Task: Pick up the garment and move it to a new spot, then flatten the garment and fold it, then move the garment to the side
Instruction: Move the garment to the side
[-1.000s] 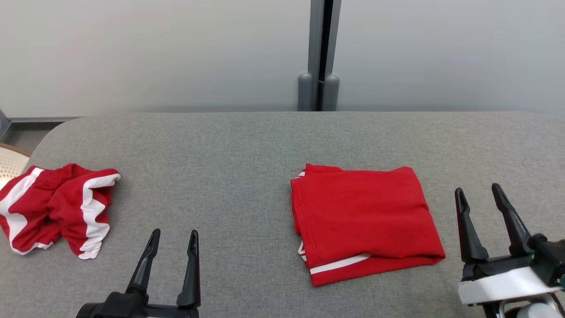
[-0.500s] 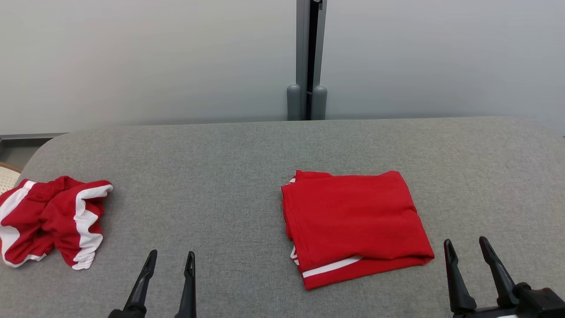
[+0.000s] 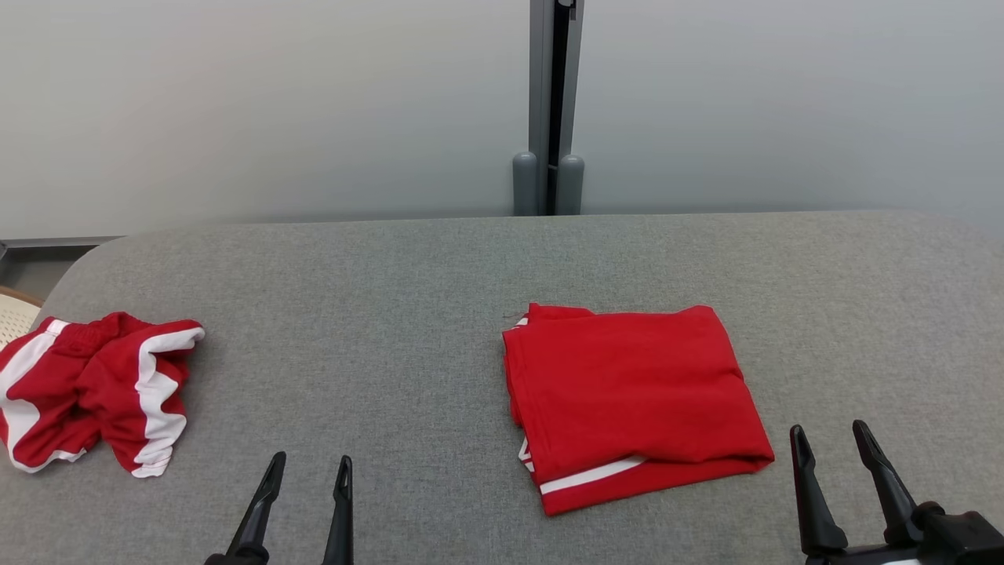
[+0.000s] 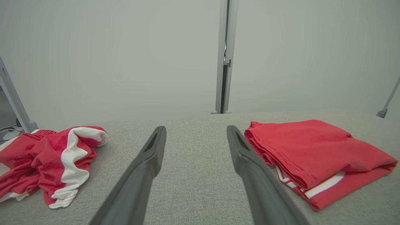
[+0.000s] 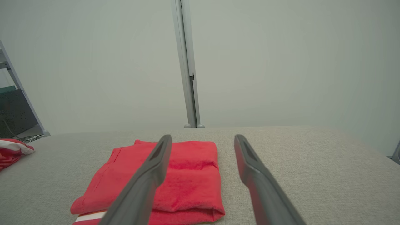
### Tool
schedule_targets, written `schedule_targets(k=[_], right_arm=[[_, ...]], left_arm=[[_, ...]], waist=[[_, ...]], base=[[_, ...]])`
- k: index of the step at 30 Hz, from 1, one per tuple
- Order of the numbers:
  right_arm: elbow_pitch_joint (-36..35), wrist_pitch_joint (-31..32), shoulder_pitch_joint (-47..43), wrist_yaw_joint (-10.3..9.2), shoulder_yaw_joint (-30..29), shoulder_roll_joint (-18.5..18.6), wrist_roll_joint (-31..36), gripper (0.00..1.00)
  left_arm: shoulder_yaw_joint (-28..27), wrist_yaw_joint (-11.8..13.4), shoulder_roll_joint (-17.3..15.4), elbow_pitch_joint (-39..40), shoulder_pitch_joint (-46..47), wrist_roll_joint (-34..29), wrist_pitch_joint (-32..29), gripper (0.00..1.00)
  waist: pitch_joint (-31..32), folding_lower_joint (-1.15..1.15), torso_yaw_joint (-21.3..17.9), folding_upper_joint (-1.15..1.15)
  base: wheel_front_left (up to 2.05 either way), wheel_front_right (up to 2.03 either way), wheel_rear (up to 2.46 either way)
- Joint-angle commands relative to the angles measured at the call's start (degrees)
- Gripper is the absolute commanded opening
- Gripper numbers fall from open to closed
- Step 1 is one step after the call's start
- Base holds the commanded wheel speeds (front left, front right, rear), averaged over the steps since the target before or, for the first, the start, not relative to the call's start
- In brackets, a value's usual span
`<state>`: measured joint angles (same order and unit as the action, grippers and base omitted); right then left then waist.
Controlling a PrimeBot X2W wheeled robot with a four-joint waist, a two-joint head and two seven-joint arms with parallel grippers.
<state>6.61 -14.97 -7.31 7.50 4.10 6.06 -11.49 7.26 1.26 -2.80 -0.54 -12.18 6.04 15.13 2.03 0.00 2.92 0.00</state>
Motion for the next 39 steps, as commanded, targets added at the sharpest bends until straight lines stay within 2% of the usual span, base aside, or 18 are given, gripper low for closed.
schedule_targets(k=[1, 20, 24, 27, 30, 33, 38, 39], right_arm=[[0.0, -0.3, -0.3, -0.03, -0.1, 0.1, -0.3, 1.0], [1.5, -0.3, 0.0, -0.03, 1.3, 0.7, -1.3, 1.0], [3.5, -0.3, 2.3, -0.03, 2.0, 1.8, -0.7, 1.0], [7.1, -0.3, 5.2, -0.02, 2.9, 2.5, -3.9, 1.0], [13.1, -0.1, 10.3, -0.02, 5.6, 5.0, -9.8, 1.0], [18.2, 4.9, 16.6, -0.02, 9.3, 9.0, -17.6, 1.0], [21.0, 14.3, 24.1, -0.02, 14.5, 16.0, -28.9, 1.0], [21.0, 14.3, 24.1, -0.02, 14.5, 16.0, -28.9, 1.0]], left_arm=[[-0.1, 0.2, -0.2, -0.1, 0.3, -0.3, 0.0, 1.0], [0.3, -0.2, -0.2, -0.8, 0.7, -1.3, 0.0, 1.0], [0.6, -0.2, -0.2, -0.8, 1.1, -1.3, 0.0, 1.0], [1.1, -0.7, -0.2, -0.7, 1.5, -1.4, 0.0, 1.0], [2.0, -1.2, -0.2, -0.4, 3.2, -1.5, 0.0, 1.0], [2.8, -1.6, -0.2, -0.4, 4.6, -1.8, 0.0, 1.0], [4.1, -1.6, -0.2, 0.1, 7.2, -1.7, 0.0, 1.0], [4.1, -1.6, -0.2, 0.1, 7.2, -1.7, 0.0, 1.0]], waist=[[0.0, 0.0, 0.0, 0.0], [-0.5, 0.0, 0.5, 0.0], [-1.4, 0.0, 0.7, 0.0], [-2.5, 0.0, 0.7, 0.0], [-4.8, 0.0, 1.0, 0.0], [-6.8, 0.0, 1.5, 0.0], [-9.9, 0.0, 2.3, 0.0], [-9.9, 0.0, 2.3, 0.0]], base=[[0.0, 0.0, 0.0], [0.0, 0.0, 0.0], [0.0, 0.0, 0.0], [0.0, 0.0, 0.0], [0.0, 0.0, 0.0], [0.0, 0.0, 0.0], [0.0, 0.0, 0.0], [0.0, 0.0, 0.0]])
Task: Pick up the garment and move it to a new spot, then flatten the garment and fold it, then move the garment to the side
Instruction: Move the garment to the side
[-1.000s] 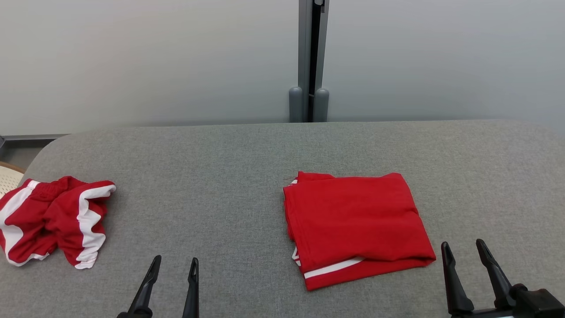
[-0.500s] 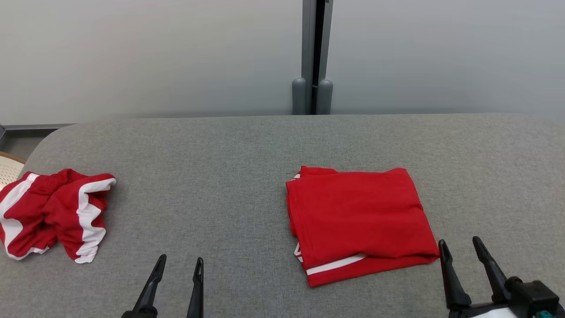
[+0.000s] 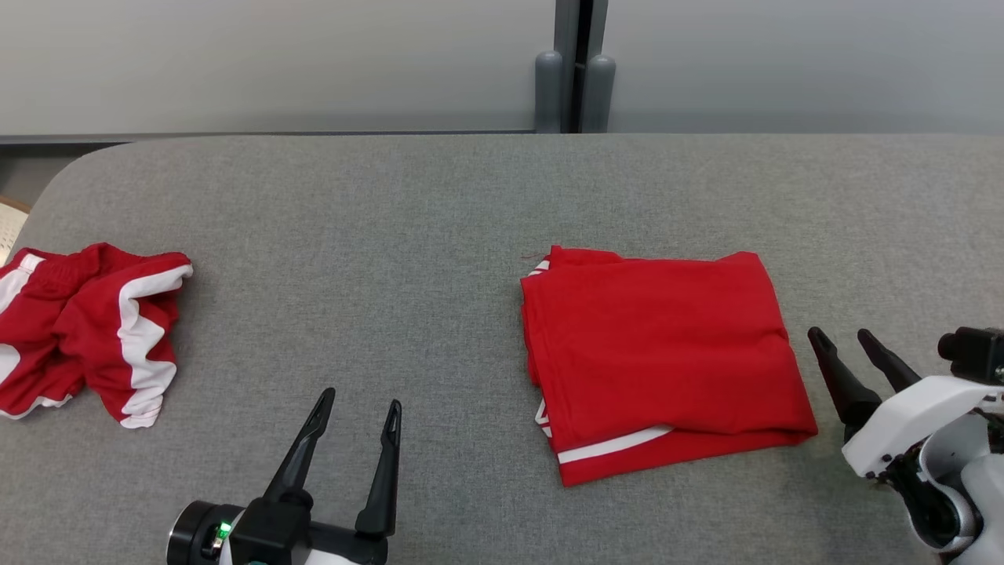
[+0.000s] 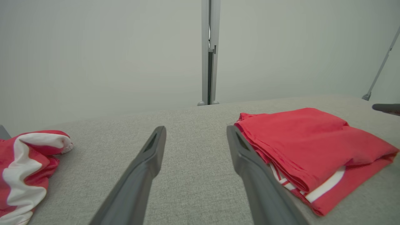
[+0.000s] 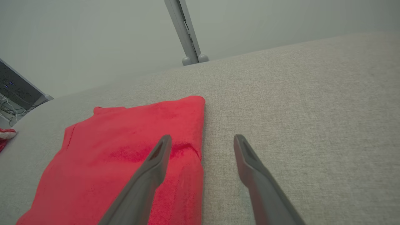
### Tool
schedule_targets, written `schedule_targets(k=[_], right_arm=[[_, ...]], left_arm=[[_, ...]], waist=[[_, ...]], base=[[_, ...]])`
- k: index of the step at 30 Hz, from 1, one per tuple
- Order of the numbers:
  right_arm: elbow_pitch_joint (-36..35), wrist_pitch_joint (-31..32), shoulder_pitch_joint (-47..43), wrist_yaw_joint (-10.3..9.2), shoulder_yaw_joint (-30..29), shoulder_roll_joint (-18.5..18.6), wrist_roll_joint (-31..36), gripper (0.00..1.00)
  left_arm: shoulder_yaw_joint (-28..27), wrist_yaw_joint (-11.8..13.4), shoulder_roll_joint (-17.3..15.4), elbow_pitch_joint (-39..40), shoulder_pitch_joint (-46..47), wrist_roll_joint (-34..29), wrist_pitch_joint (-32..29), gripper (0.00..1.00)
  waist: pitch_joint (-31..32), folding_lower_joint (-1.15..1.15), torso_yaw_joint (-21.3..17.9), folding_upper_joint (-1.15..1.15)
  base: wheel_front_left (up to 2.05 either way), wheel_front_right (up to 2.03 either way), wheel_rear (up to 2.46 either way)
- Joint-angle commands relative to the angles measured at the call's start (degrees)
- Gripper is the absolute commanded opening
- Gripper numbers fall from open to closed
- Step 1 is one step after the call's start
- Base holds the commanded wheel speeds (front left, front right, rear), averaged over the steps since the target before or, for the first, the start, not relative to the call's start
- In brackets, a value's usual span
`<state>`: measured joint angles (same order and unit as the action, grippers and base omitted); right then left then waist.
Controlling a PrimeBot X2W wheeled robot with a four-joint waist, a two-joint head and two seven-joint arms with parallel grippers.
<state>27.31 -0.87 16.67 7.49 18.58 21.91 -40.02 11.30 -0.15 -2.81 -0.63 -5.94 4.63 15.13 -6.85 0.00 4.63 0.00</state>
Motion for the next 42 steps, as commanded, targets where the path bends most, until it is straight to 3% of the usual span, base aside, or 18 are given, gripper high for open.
schedule_targets(k=[1, 6, 13, 18, 20, 22, 30, 42], right_arm=[[0.6, 1.9, 1.1, -0.01, 0.7, 1.1, -2.8, 1.0], [0.9, 8.9, 4.6, -0.01, 4.4, 6.1, -12.7, 1.0], [1.8, 9.9, 7.2, -0.01, 9.0, 8.5, -16.3, 1.0], [3.5, 10.2, 9.3, -0.01, 11.8, 9.3, -17.7, 0.49], [4.0, 10.4, 9.8, -0.01, 12.6, 9.2, -18.6, 0.38], [4.2, 10.2, 10.3, -0.01, 13.2, 9.6, -19.4, 0.0], [2.9, 4.1, 14.5, -0.02, 14.4, 13.8, -18.6, 0.0], [6.9, -0.6, 26.1, -0.02, 11.0, 20.8, -14.3, 0.0]], left_arm=[[0.3, -0.1, -0.2, 0.2, 1.3, -0.1, 0.0, 1.0], [2.2, 0.1, -0.2, 0.1, 3.7, 0.4, 0.0, 1.0], [3.3, 0.5, -0.2, -0.3, 5.5, 1.0, 0.0, 1.0], [3.9, 0.4, -0.2, -0.2, 6.7, 1.0, 0.0, 1.0], [4.0, 0.4, -0.2, -0.3, 7.2, 1.0, 0.0, 1.0], [4.1, 0.4, -0.2, -0.3, 7.7, 1.0, 0.0, 1.0], [4.1, 0.3, -0.2, 0.4, 8.5, 0.6, 0.0, 1.0], [3.7, -2.8, -0.3, 6.7, 13.1, -3.0, 0.0, 1.0]], waist=[[-1.6, 0.0, 0.8, 0.0], [-4.3, 0.0, 2.2, 0.0], [-6.4, 0.0, 3.2, 0.0], [-8.2, 0.0, 3.9, 0.0], [-8.7, 0.0, 4.2, 0.0], [-9.3, 0.0, 4.3, 0.0], [-11.4, 0.0, 3.3, 0.0], [-19.9, 0.0, -0.4, 0.0]], base=[[0.0, 0.0, 0.0], [0.0, 0.0, 0.0], [0.0, 0.0, 0.0], [0.0, 0.0, 0.0], [0.0, 0.0, 0.0], [0.0, 0.0, 0.0], [0.0, 0.0, 0.0], [0.0, 0.0, 0.0]])
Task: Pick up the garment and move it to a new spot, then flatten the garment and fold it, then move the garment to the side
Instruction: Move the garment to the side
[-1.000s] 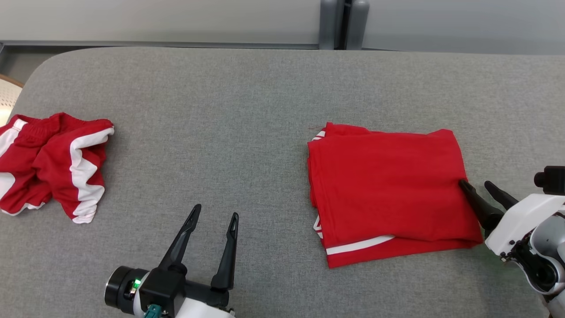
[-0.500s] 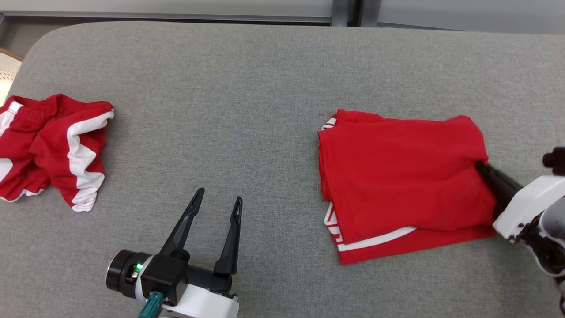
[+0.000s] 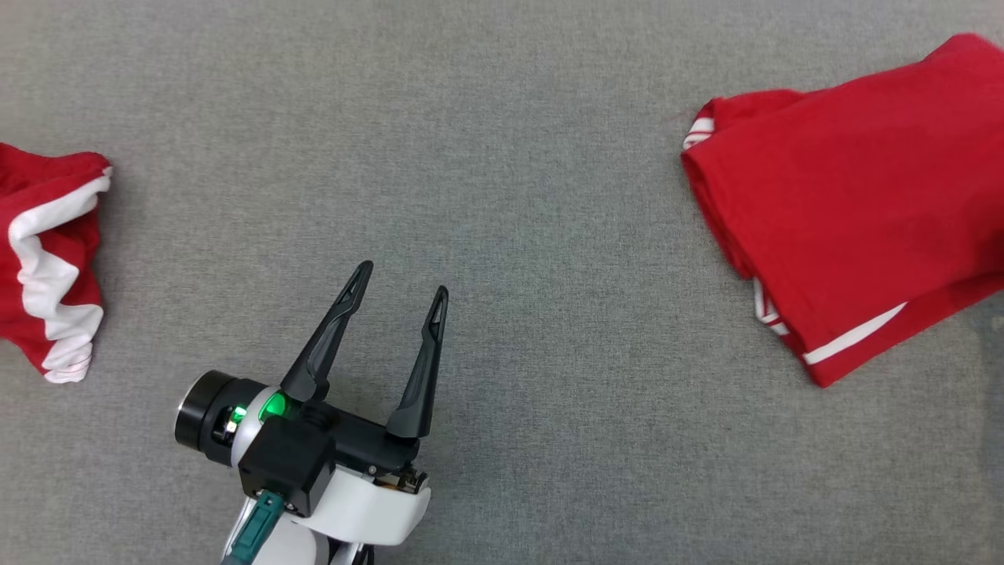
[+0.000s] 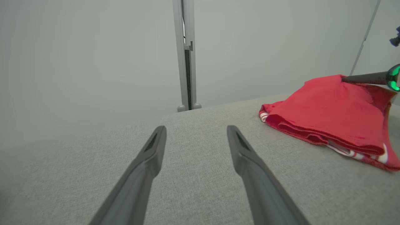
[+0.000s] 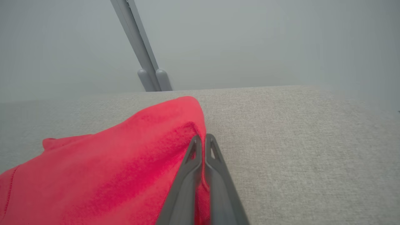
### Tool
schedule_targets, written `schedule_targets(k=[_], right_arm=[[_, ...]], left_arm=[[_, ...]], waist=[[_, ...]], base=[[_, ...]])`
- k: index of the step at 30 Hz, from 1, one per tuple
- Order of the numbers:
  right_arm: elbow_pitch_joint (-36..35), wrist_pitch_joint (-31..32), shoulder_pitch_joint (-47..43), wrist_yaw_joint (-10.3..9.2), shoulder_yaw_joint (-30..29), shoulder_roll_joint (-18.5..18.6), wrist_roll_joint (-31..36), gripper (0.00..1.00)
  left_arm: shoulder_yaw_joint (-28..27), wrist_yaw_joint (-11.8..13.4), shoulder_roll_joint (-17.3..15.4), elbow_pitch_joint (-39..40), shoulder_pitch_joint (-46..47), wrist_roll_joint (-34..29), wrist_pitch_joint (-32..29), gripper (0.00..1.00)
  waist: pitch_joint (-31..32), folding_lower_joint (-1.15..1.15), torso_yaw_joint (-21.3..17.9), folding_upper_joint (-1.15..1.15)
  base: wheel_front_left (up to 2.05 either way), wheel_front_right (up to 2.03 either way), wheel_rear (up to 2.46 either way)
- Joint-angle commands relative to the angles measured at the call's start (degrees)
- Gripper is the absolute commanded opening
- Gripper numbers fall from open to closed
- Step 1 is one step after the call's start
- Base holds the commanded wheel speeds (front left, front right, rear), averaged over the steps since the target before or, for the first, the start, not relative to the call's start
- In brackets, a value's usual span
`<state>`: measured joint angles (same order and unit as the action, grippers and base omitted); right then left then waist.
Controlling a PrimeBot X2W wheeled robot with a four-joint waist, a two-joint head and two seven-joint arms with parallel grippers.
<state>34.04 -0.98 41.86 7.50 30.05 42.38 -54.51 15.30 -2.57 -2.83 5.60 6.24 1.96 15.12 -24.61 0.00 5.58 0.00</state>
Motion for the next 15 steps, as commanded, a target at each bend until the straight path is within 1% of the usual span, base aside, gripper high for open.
schedule_targets(k=[1, 7, 15], right_arm=[[0.2, -0.5, 0.9, -0.03, -0.5, 0.3, 0.2, 0.0], [2.3, -2.3, 4.0, -0.03, -4.0, 3.9, 1.0, 0.0], [5.1, -4.5, 3.9, -0.03, -8.7, 8.2, 2.6, 0.0]], left_arm=[[-0.3, -0.4, -0.3, 0.5, 0.9, -0.3, 0.0, 1.0], [0.5, -1.4, -1.2, 3.0, 3.4, -2.0, 0.0, 1.0], [1.2, -1.3, -2.8, 5.5, 5.2, -2.9, 0.0, 1.0]], waist=[[-2.2, 0.0, -1.3, 0.0], [-6.0, 0.0, -3.3, 0.0], [-8.9, 0.0, -5.8, 0.0]], base=[[0.0, 0.0, 0.0], [0.0, 0.0, 0.0], [0.0, 0.0, 0.0]])
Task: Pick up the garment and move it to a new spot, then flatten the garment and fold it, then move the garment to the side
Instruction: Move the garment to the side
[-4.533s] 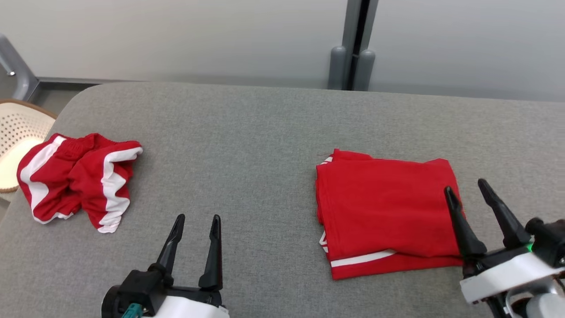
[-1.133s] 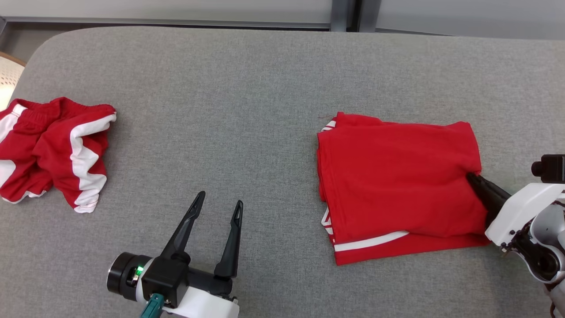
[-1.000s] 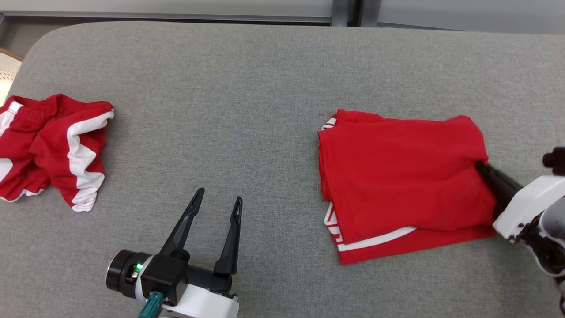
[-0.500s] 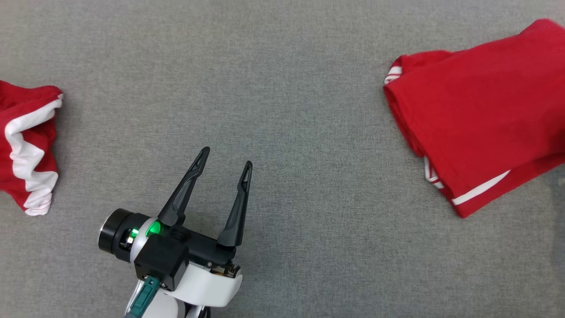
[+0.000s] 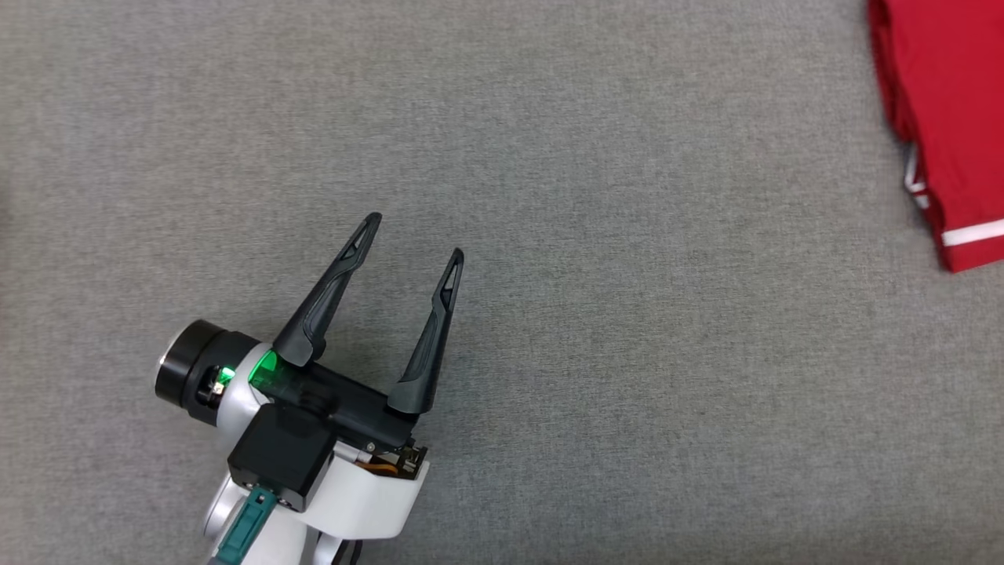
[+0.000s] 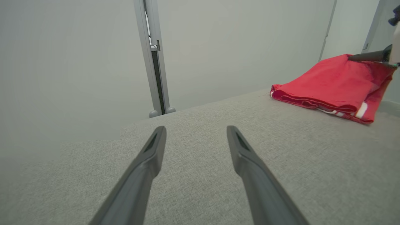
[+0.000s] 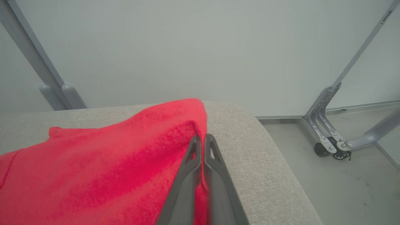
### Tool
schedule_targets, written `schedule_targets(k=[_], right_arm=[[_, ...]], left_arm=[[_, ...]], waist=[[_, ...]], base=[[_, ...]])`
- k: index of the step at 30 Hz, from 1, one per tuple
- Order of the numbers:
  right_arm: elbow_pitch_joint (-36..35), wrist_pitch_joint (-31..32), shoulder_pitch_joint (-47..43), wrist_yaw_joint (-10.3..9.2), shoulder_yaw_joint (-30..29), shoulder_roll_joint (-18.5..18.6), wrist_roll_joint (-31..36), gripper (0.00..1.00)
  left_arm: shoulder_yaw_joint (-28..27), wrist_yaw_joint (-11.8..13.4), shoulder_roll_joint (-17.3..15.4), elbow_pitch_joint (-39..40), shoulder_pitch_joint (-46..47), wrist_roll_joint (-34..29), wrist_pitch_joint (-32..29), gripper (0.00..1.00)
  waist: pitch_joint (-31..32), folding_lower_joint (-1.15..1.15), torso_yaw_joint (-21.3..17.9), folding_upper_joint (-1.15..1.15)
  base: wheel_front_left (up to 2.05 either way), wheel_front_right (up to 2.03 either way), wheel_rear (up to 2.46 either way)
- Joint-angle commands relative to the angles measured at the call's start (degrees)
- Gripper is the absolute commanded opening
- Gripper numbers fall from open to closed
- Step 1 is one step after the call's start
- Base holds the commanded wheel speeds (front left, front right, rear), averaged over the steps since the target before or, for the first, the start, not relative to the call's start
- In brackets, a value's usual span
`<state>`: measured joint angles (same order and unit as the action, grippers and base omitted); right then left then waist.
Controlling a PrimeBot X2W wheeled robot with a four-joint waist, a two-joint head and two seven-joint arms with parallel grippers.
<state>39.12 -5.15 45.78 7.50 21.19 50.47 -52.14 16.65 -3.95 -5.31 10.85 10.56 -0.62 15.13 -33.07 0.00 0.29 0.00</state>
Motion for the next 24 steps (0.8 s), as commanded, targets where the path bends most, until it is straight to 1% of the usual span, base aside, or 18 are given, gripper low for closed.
schedule_targets(k=[1, 7, 9, 13, 14, 15, 18, 21, 24], right_arm=[[0.2, -0.5, -0.1, -0.03, -0.4, 0.4, 0.5, 0.0], [1.8, -2.0, 1.1, -0.03, -3.7, 2.3, 3.4, 0.0], [2.6, -2.8, 1.9, -0.03, -5.0, 3.3, 5.4, 0.0], [4.3, -3.5, 3.4, -0.03, -6.9, 3.5, 9.5, 0.0], [5.0, -3.9, 4.0, -0.03, -7.5, 3.6, 10.7, 0.28], [6.0, -4.5, 4.7, -0.03, -8.5, 3.5, 12.1, 1.0], [9.0, -6.8, 6.0, -0.03, -10.7, 2.2, 17.3, 1.0], [10.8, -9.0, 7.4, -0.04, -13.2, 0.9, 24.2, 1.0], [9.8, -10.0, 6.5, -0.03, -16.1, -3.6, 30.0, 1.0]], left_arm=[[-0.1, 0.1, -0.5, 0.5, 0.9, -0.4, 0.0, 1.0], [0.8, 0.5, -1.2, 1.2, 1.8, -0.4, 0.0, 1.0], [1.1, 0.6, -1.5, 1.4, 1.9, -0.3, 0.0, 1.0], [1.5, 0.6, -1.8, 1.5, 2.1, 0.0, 0.0, 1.0], [1.6, 0.7, -1.9, 1.5, 2.3, 0.0, 0.0, 1.0], [1.8, 0.6, -1.9, 1.5, 2.5, 0.1, 0.0, 1.0], [2.2, 0.8, -1.7, 1.0, 2.9, 0.4, 0.0, 1.0], [2.6, 0.9, -1.4, 0.5, 2.8, 0.7, 0.0, 1.0], [2.6, 1.4, -1.1, 0.0, 1.9, 1.0, 0.0, 1.0]], waist=[[-0.8, 0.0, -0.8, 0.0], [-2.0, 0.0, -1.8, 0.0], [-2.3, 0.0, -1.9, 0.0], [-2.7, 0.0, -1.7, 0.0], [-2.9, 0.0, -1.6, 0.0], [-2.9, 0.0, -1.4, 0.0], [-2.7, 0.0, -0.8, 0.0], [-1.6, 0.0, -0.1, 0.0], [0.7, 0.0, 0.5, 0.0]], base=[[0.0, 0.0, 0.0], [0.0, 0.0, 0.0], [0.0, 0.0, 0.0], [0.0, 0.0, 0.0], [0.0, 0.0, 0.0], [0.0, 0.0, 0.0], [0.0, 0.0, 0.0], [0.0, 0.0, 0.0], [0.0, 0.0, 0.0]])
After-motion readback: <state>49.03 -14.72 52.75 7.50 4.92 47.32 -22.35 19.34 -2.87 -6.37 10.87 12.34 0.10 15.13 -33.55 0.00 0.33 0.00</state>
